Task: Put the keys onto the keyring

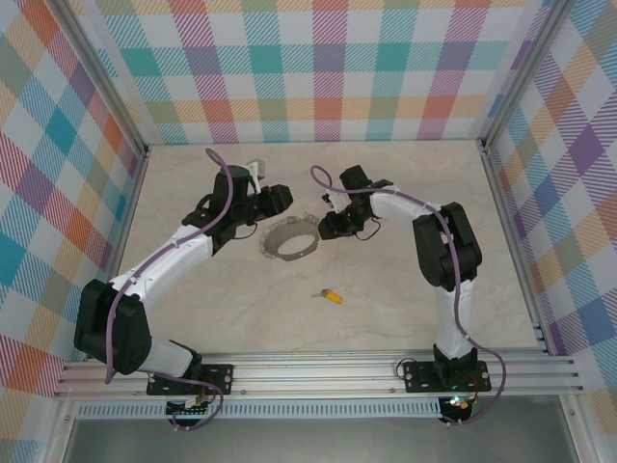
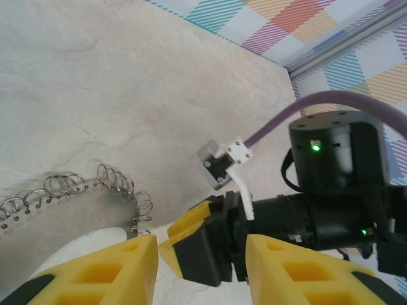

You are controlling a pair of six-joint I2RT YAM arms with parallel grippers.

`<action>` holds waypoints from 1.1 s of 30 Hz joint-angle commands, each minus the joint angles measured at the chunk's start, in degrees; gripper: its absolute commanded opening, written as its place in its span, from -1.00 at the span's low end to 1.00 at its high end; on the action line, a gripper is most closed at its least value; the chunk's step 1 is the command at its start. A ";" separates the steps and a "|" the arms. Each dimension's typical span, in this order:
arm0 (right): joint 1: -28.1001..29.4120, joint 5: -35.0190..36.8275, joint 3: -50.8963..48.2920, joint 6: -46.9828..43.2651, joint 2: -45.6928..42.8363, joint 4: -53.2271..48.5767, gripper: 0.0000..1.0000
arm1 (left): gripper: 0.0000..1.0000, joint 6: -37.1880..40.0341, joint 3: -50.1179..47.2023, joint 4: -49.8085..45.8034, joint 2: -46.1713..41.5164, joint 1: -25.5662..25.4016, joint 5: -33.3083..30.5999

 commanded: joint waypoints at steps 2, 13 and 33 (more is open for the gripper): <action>-0.36 -1.75 -1.62 4.71 -3.02 4.67 -0.20 | -0.17 -0.35 -1.22 1.45 -1.10 0.45 0.19; -0.44 -4.44 0.99 6.86 0.67 3.49 -0.12 | -0.15 -0.67 0.09 1.44 -0.19 0.45 0.52; -0.43 -3.57 5.31 5.86 6.96 1.63 -0.13 | -0.14 -0.63 1.31 1.30 0.41 0.45 0.58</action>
